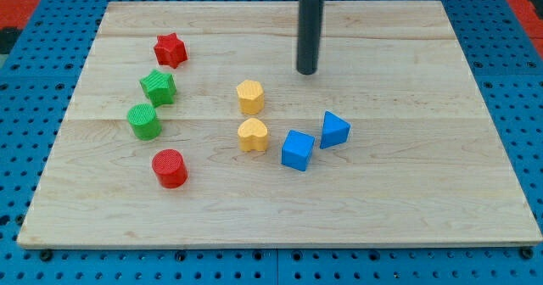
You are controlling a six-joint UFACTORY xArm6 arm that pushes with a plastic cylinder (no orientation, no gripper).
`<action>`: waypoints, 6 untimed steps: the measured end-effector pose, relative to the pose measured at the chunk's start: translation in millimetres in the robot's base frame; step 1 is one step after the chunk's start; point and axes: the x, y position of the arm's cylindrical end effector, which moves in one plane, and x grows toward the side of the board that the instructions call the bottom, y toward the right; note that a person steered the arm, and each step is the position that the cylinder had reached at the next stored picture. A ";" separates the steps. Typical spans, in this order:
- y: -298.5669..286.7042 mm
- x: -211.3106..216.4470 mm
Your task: Nudge blue triangle left a bit
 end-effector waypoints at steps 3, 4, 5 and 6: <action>78.1 133.0; 76.2 170.8; 58.2 179.9; 55.3 152.5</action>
